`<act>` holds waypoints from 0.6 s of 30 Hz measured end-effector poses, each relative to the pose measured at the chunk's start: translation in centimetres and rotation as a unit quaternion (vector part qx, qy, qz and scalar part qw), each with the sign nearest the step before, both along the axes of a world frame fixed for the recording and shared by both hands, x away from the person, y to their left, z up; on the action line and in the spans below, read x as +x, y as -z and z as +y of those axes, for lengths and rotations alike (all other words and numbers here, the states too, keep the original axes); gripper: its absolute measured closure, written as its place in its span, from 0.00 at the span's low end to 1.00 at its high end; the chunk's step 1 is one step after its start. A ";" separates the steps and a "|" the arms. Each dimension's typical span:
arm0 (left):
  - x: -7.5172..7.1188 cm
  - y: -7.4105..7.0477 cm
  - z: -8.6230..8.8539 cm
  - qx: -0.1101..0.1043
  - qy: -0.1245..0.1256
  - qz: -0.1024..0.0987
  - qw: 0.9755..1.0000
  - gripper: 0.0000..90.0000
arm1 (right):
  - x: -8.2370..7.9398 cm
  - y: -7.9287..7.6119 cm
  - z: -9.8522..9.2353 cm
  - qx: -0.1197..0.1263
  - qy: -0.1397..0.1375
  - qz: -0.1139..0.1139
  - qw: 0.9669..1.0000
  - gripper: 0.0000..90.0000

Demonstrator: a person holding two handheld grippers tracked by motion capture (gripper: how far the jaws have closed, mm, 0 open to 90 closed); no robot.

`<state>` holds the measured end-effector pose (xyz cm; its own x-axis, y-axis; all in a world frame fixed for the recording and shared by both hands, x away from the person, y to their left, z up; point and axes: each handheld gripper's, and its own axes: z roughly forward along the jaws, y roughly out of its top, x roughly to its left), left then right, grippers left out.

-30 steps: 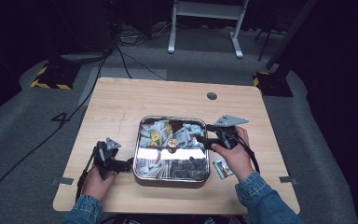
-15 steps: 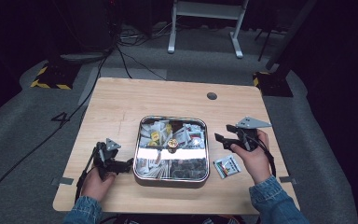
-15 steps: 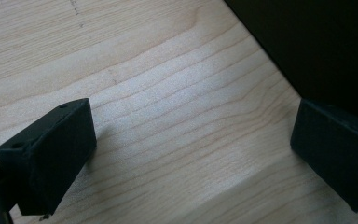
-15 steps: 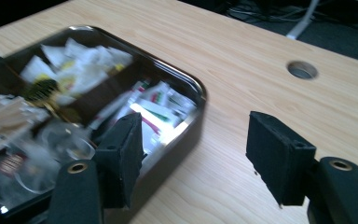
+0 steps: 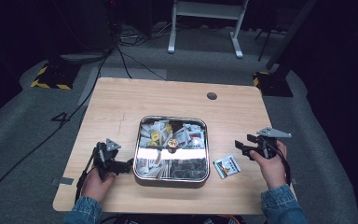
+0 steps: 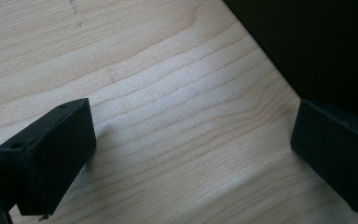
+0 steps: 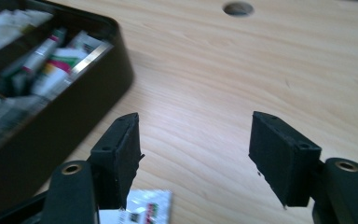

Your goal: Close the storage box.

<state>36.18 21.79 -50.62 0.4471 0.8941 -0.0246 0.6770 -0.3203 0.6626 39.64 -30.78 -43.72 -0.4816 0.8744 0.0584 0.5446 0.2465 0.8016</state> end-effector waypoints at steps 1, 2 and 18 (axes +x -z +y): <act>0.0 0.0 0.0 0.000 0.000 0.000 1.000 0.00 | 0.1 0.3 -0.4 -0.004 0.002 0.007 1.000 0.38; 0.0 0.0 0.0 0.000 0.000 0.001 1.000 0.00 | 0.1 0.5 -0.6 -0.005 0.002 0.009 1.000 0.38; -0.1 0.0 -0.1 0.000 0.005 0.002 1.000 0.00 | 0.6 5.9 -4.0 -0.049 0.048 0.059 0.996 0.29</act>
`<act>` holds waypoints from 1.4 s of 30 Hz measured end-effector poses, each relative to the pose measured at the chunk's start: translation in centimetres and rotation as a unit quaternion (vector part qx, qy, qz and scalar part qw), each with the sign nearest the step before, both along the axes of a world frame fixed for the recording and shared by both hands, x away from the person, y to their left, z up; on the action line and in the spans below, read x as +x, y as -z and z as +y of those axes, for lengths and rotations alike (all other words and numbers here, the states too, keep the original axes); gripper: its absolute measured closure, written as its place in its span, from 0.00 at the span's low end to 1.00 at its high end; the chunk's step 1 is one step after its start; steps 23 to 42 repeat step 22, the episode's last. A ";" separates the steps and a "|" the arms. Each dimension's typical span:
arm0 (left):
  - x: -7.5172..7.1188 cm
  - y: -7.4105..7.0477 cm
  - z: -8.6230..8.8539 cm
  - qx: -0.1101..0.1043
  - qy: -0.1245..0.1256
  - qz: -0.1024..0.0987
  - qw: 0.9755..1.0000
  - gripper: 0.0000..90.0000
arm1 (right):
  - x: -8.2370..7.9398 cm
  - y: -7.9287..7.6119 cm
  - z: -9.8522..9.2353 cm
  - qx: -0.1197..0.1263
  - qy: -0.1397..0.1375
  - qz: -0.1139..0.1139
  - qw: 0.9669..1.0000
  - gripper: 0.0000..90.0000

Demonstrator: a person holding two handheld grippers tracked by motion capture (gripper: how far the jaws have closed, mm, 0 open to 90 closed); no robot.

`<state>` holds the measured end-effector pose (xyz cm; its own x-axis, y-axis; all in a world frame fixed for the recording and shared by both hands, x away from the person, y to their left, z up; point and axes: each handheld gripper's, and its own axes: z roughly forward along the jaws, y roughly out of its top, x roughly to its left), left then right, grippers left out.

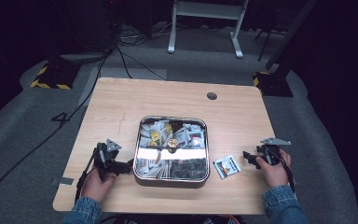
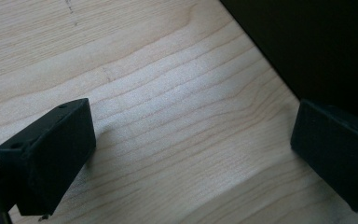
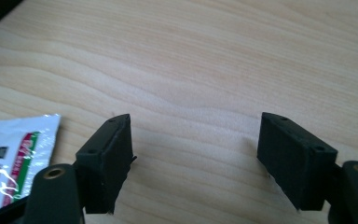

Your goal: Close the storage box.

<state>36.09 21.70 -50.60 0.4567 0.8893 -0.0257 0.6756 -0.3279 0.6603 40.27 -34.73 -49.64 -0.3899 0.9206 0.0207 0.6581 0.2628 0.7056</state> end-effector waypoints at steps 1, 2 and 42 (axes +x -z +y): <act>0.0 0.0 0.0 0.000 0.000 0.000 1.000 0.00 | 0.0 0.2 0.0 -0.006 0.002 -0.009 1.000 0.29; 0.0 0.0 0.0 0.000 0.000 0.000 1.000 0.00 | -0.1 0.3 0.0 -0.010 0.002 -0.011 1.000 0.28; 0.1 0.0 -0.1 0.001 0.000 -0.001 1.000 0.00 | -0.5 0.8 0.1 -0.008 0.008 -0.027 1.000 0.16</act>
